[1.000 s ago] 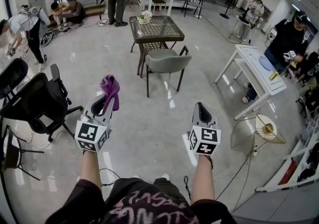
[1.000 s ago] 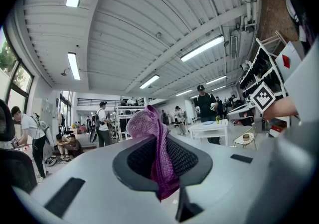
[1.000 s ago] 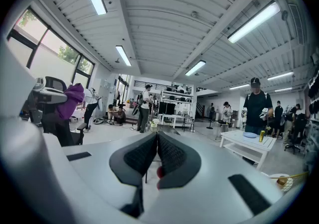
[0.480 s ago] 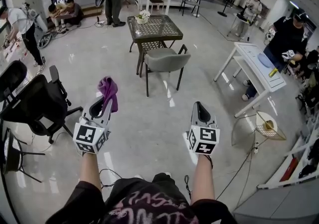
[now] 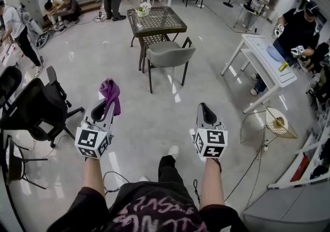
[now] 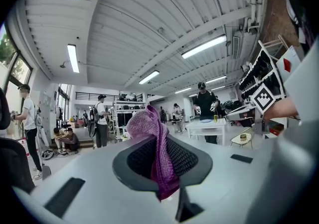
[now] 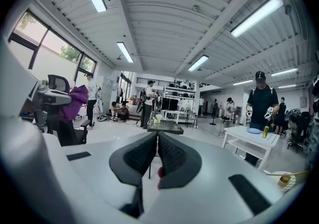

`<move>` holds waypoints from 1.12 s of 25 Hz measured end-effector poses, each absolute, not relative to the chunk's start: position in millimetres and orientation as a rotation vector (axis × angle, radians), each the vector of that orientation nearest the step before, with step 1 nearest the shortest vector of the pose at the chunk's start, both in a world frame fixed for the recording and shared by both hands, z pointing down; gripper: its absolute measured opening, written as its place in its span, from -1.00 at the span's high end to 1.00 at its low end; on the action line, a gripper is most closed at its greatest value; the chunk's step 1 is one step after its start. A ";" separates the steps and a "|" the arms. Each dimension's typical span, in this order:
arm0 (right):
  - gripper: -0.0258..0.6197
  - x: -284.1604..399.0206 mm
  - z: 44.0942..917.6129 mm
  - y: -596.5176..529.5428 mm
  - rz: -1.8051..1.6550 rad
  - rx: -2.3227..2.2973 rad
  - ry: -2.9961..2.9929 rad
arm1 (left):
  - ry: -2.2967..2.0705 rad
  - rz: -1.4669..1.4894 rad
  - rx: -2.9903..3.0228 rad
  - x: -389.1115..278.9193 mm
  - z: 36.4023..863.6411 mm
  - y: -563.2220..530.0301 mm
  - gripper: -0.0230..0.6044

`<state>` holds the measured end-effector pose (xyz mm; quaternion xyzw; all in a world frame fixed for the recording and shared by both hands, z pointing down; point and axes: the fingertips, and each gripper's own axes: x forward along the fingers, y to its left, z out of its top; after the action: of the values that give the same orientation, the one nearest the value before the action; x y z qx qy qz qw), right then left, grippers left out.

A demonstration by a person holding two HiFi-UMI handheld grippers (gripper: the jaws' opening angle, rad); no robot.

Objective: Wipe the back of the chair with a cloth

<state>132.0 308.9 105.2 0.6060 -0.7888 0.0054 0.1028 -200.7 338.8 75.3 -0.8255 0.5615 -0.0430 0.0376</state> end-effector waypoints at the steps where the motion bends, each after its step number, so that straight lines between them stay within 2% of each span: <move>1: 0.83 132.7 106.4 303.4 0.019 1.788 -2.332 | 1.729 -0.135 -2.527 -201.2 75.7 334.3 0.70; 12: 0.83 151.5 120.2 209.0 0.140 1.765 -2.419 | 1.776 -0.186 -2.491 -187.6 81.5 255.6 0.70; 28: 0.83 205.3 161.0 15.2 0.152 1.661 -2.436 | 1.913 -0.297 -2.414 -150.4 107.3 78.4 0.70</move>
<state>205.3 15.2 161.0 0.5601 -0.8214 0.0512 0.0948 -150.4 78.4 107.3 -0.7799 0.6180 -0.0959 0.0237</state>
